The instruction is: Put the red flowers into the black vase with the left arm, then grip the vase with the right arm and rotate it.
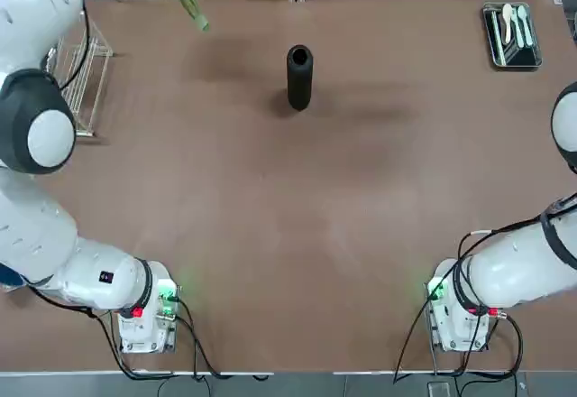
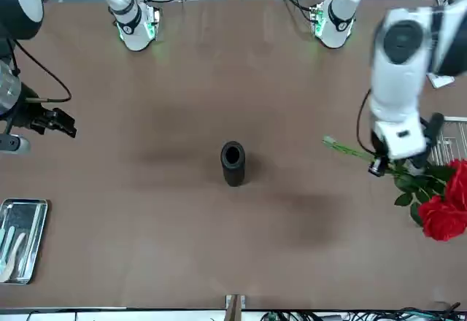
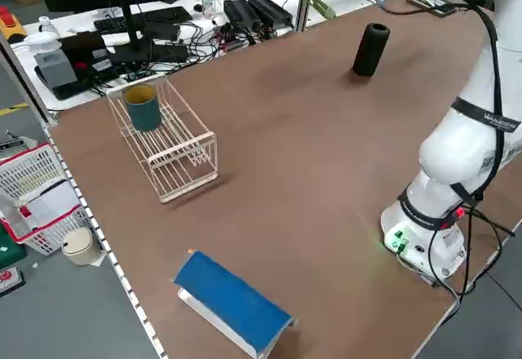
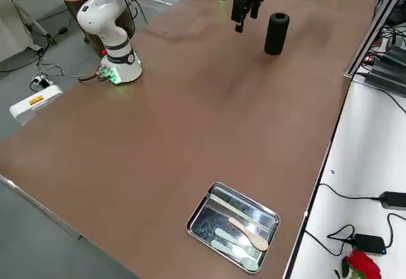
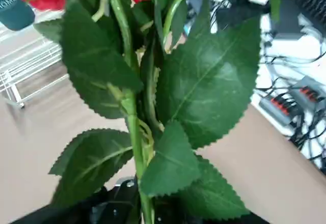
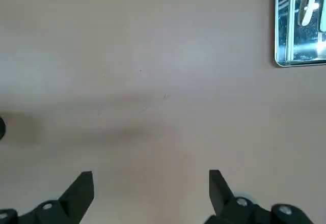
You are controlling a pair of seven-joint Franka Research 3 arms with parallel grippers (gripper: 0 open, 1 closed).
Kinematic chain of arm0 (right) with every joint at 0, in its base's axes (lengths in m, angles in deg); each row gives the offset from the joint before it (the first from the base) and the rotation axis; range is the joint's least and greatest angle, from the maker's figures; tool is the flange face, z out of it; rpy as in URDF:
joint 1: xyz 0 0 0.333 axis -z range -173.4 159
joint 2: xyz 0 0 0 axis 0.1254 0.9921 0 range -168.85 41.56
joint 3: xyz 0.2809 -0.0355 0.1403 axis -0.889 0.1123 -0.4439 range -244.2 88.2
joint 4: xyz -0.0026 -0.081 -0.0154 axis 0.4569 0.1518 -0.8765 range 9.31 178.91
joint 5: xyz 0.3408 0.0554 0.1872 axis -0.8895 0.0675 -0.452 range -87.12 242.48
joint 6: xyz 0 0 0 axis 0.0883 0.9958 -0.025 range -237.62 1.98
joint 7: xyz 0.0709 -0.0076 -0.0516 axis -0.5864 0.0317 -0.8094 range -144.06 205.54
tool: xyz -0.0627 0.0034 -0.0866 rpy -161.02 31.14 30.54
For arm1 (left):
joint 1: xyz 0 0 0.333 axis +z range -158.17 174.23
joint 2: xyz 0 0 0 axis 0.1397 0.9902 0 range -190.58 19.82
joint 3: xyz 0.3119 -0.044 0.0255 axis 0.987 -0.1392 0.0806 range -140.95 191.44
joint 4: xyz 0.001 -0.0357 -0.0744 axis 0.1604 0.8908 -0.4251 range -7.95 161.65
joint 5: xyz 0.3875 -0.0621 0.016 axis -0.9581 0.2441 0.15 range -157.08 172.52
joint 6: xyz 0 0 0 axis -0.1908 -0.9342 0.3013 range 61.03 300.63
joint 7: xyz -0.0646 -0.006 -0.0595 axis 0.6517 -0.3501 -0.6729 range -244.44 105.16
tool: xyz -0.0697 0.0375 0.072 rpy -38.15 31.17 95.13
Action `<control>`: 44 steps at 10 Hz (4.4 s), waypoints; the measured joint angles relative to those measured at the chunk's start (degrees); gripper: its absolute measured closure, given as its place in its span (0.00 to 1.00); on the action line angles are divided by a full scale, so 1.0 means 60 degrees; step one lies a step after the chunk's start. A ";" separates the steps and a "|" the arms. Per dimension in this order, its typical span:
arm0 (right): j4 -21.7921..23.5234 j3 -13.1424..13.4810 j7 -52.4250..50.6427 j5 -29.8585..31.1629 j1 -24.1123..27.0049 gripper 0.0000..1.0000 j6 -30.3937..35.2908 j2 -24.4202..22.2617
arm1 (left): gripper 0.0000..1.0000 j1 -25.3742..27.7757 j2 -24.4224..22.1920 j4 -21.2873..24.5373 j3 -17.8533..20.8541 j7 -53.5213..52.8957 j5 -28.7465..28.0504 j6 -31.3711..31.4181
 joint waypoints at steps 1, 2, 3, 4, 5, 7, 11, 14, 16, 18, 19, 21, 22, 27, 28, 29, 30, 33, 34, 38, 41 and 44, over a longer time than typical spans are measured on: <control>0.0000 -0.0001 0.0001 0.0000 0.0000 0.00 0.0000 0.0000 | 0.93 -0.0586 0.0023 -0.0180 -0.0009 0.0705 -0.0639 -0.0027; 0.0001 0.0001 0.0001 0.0000 0.0001 0.00 0.0000 0.0001 | 0.93 -0.1176 0.0035 -0.0341 -0.0018 0.1325 -0.1311 -0.0069; 0.0001 0.0002 0.0002 0.0000 0.0002 0.00 0.0000 0.0001 | 0.93 -0.1779 0.0062 -0.0400 -0.0023 0.2208 -0.2125 -0.0251; 0.0001 0.0003 0.0003 0.0000 0.0002 0.00 0.0000 0.0002 | 0.93 -0.2416 0.0175 -0.0393 -0.0042 0.3228 -0.3171 -0.0618; 0.0001 0.0004 0.0004 0.0000 0.0003 0.00 0.0000 0.0002 | 0.93 -0.3098 0.0429 -0.0390 -0.0065 0.4130 -0.4359 -0.0993; 0.0002 0.0003 0.0005 0.0000 0.0003 0.00 0.0000 0.0004 | 0.93 -0.4219 0.1023 -0.0417 -0.0086 0.5005 -0.6036 -0.1588; 0.0005 0.0004 0.0007 0.0000 0.0004 0.00 0.0000 0.0009 | 0.93 -0.4864 0.1367 -0.0519 -0.0088 0.4882 -0.7928 -0.1705; 0.0007 0.0002 0.0008 -0.0001 0.0004 0.00 0.0000 0.0012 | 0.93 -0.5190 0.2517 -0.1123 -0.0080 0.4862 -0.8654 -0.1876; 0.0007 0.0006 0.0009 -0.0001 0.0005 0.00 0.0000 0.0012 | 0.93 -0.5607 0.3094 -0.1626 -0.0069 0.4871 -0.8726 -0.2377; 0.0007 0.0009 0.0010 -0.0001 0.0008 0.00 0.0000 0.0012 | 0.93 -0.6046 0.3151 -0.1789 -0.0067 0.4873 -0.8727 -0.2583; 0.0007 0.0011 0.0011 -0.0003 0.0008 0.00 0.0000 0.0012 | 0.93 -0.6253 0.3204 -0.1856 -0.0069 0.4873 -0.8726 -0.2661; 0.0025 0.0023 0.0018 -0.0003 0.0029 0.00 0.0003 0.0018 | 0.93 -0.6544 0.3524 -0.2069 -0.0069 0.4973 -0.8726 -0.2896; 0.0034 0.0028 0.0019 -0.0003 0.0040 0.00 0.0003 0.0026 | 0.93 -0.6571 0.3685 -0.2128 -0.0068 0.5103 -0.8726 -0.2916; 0.0037 0.0034 0.0023 -0.0003 0.0045 0.00 0.0003 0.0037 | 0.93 -0.6658 0.4357 -0.2479 -0.0015 0.5415 -0.8727 -0.2914; 0.0037 0.0033 0.0023 -0.0003 0.0045 0.00 0.0003 0.0037 | 0.93 -0.6717 0.4419 -0.2539 -0.0015 0.5427 -0.8727 -0.2915; 0.0038 0.0034 0.0024 -0.0003 0.0045 0.00 0.0003 0.0037 | 0.93 -0.6747 0.4473 -0.2551 -0.0014 0.5545 -0.8731 -0.2917; 0.0038 0.0034 0.0024 -0.0003 0.0045 0.00 0.0003 0.0037 | 0.93 -0.6749 0.4585 -0.2549 -0.0008 0.5755 -0.8829 -0.2942; 0.0038 0.0034 0.0025 -0.0004 0.0045 0.00 0.0003 0.0038 | 0.93 -0.6750 0.4998 -0.2550 -0.0002 0.6204 -0.9040 -0.3275; 0.0038 0.0032 0.0025 -0.0004 0.0045 0.00 0.0005 0.0038 | 0.93 -0.6750 0.5077 -0.2548 -0.0001 0.6340 -0.9045 -0.3298; 0.0038 0.0035 0.0026 -0.0004 0.0045 0.00 0.0006 0.0038 | 0.93 -0.6821 0.5453 -0.2526 -0.0005 0.6941 -0.9045 -0.3308; 0.0038 0.0033 0.0026 -0.0004 0.0045 0.00 0.0005 0.0038 | 0.93 -0.6916 0.5934 -0.2522 -0.0005 0.7331 -0.9082 -0.3601; 0.0038 0.0033 0.0026 -0.0004 0.0045 0.00 0.0005 0.0038 | 0.81 -0.6918 0.6266 -0.2521 -0.0004 0.7635 -0.9179 -0.3627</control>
